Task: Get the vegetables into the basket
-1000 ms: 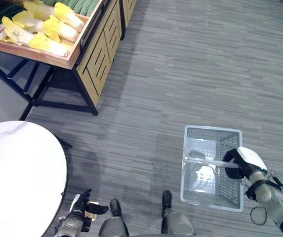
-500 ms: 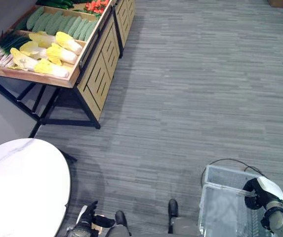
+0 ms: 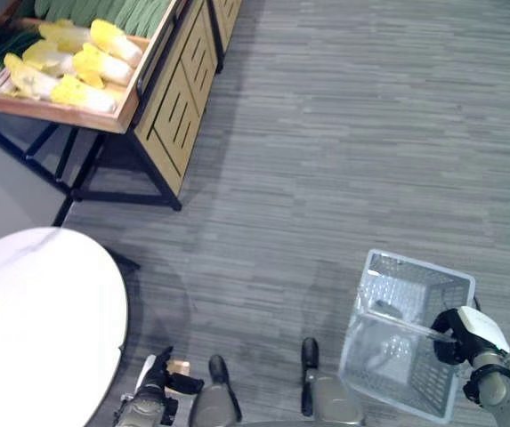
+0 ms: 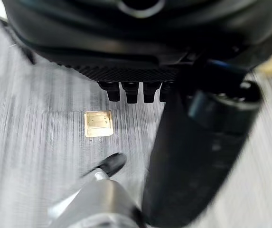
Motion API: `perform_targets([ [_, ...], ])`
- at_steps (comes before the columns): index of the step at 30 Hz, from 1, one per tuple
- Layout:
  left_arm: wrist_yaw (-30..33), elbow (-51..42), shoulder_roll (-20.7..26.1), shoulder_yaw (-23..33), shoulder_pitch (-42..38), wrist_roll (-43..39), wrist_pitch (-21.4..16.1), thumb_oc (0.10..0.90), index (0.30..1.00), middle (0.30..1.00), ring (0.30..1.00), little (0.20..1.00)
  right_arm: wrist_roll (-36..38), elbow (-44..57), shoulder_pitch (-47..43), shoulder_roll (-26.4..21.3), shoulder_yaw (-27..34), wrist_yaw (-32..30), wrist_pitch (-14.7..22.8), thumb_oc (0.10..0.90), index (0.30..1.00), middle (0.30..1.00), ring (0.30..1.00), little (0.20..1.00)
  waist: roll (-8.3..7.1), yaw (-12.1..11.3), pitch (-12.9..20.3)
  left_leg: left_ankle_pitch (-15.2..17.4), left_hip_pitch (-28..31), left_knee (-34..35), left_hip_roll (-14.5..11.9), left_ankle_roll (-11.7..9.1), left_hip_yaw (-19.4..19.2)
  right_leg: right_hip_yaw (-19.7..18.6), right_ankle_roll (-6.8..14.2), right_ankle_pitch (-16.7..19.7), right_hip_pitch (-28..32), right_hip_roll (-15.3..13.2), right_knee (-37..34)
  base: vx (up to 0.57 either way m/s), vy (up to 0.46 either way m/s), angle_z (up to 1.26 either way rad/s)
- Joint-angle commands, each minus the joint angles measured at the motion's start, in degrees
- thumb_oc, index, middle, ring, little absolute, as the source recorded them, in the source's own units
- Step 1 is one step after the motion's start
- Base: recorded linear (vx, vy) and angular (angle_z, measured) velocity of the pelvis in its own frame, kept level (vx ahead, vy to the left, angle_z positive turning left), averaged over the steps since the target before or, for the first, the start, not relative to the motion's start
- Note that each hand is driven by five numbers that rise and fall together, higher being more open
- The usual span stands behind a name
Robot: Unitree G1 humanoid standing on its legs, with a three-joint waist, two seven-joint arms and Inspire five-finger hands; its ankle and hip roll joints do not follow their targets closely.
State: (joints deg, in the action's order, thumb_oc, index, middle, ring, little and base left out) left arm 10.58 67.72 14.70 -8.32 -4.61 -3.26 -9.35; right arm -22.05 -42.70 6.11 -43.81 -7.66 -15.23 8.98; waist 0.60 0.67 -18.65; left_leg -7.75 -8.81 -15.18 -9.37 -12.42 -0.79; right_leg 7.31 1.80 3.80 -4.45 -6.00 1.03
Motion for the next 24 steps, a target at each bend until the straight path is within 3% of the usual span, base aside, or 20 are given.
perform_targets([
  [1,2.0,1.6,1.9,-2.7,-0.4,0.9,0.5,0.900,1.000,1.000,1.000,1.000,2.9,4.2,-3.4,-5.1,3.9,-5.9,0.7,0.400,0.300,0.300,0.300,0.300,-2.06,-0.2,1.1,2.8,-1.6,5.6,3.2,4.0,2.6,-3.2,4.5,-6.0,2.7,-0.1,2.9,0.21,0.030,-0.32],
  [4,2.5,2.1,1.8,-3.2,-0.5,1.1,0.4,0.900,1.000,1.000,1.000,1.000,3.3,4.6,-3.1,-5.4,4.4,-7.2,0.8,0.400,0.300,0.300,0.300,0.300,-1.14,-1.2,1.5,-2.3,-5.3,15.8,0.6,3.7,3.6,-3.9,4.9,-7.0,4.3,0.8,2.0,0.24,0.089,-0.15],
  [7,2.5,2.5,2.1,-3.1,-0.1,0.9,0.0,0.900,1.000,1.000,1.000,1.000,3.1,4.1,-3.4,-4.5,3.3,-7.3,0.8,0.400,0.300,0.300,0.300,0.300,-1.38,-2.2,2.3,-4.3,-5.0,17.9,0.5,3.0,3.6,-5.8,5.6,-8.2,7.4,0.9,0.9,0.34,0.156,-0.10],
  [10,2.4,2.3,1.9,-3.3,0.9,1.5,0.2,0.900,1.000,1.000,1.000,1.000,2.0,4.5,-1.6,-3.3,3.2,-6.2,0.2,0.400,0.300,0.300,0.300,0.300,-1.62,-2.6,3.7,-3.8,-3.4,18.0,1.2,3.9,1.6,-7.3,6.5,-8.9,9.4,-0.7,0.8,0.29,0.208,-0.50],
  [15,2.2,1.4,2.6,-4.3,0.4,2.7,-0.1,0.900,1.000,1.000,1.000,1.000,1.6,3.3,-2.6,-1.3,2.0,-6.2,-0.5,0.400,0.300,0.300,0.300,0.300,-3.37,-3.0,4.4,-0.7,-2.1,17.0,3.8,6.7,-0.9,-9.5,9.1,-7.2,8.1,-4.1,1.8,0.20,0.228,-0.40],
  [16,2.4,1.3,3.4,-4.3,-0.3,2.6,-0.1,0.900,1.000,1.000,1.000,1.000,2.1,1.9,-4.4,-0.1,0.8,-6.4,-0.8,0.400,0.300,0.300,0.300,0.300,-4.30,-3.2,4.5,0.7,-2.1,16.3,4.7,7.9,-2.4,-10.4,10.4,-4.5,6.6,-5.5,2.3,0.13,0.199,-0.34],
  [19,2.7,0.2,4.3,-4.6,-1.4,2.0,-0.2,0.900,1.000,1.000,1.000,1.000,2.9,0.2,-7.1,0.8,-0.4,-7.1,-1.3,0.400,0.300,0.300,0.300,0.300,-5.04,-3.3,4.4,2.4,-2.0,15.7,6.2,9.4,-3.1,-11.7,11.3,-0.9,4.1,-6.6,4.8,0.14,0.213,-0.37],
  [22,2.7,-0.1,5.0,-4.4,-1.9,1.8,0.1,0.900,1.000,1.000,1.000,1.000,3.3,-0.9,-9.1,1.8,-1.6,-7.2,-1.6,0.400,0.300,0.300,0.300,0.300,-4.95,-3.6,3.6,4.4,-0.2,15.7,7.0,11.1,-4.2,-10.6,11.4,2.1,0.5,-6.8,13.6,0.14,0.209,-0.16],
  [23,2.7,0.0,5.3,-4.2,-2.0,1.9,0.1,0.900,1.000,1.000,1.000,1.000,3.1,-1.5,-9.6,2.2,-2.2,-7.1,-1.7,0.400,0.300,0.300,0.300,0.300,-4.69,-3.5,2.9,5.5,1.4,15.8,7.2,11.6,-4.6,-9.4,11.4,4.7,-1.8,-6.6,18.5,0.13,0.163,-0.23],
  [24,2.7,0.0,5.3,-4.2,-2.0,1.9,0.1,0.900,1.000,1.000,1.000,1.000,3.1,-1.5,-9.7,2.2,-2.2,-7.1,-1.6,0.400,0.300,0.300,0.300,0.300,-4.72,-3.5,2.9,5.5,1.5,15.8,7.2,11.6,-4.7,-9.5,11.4,4.7,-1.9,-6.6,18.6,0.14,0.137,-0.42],
])
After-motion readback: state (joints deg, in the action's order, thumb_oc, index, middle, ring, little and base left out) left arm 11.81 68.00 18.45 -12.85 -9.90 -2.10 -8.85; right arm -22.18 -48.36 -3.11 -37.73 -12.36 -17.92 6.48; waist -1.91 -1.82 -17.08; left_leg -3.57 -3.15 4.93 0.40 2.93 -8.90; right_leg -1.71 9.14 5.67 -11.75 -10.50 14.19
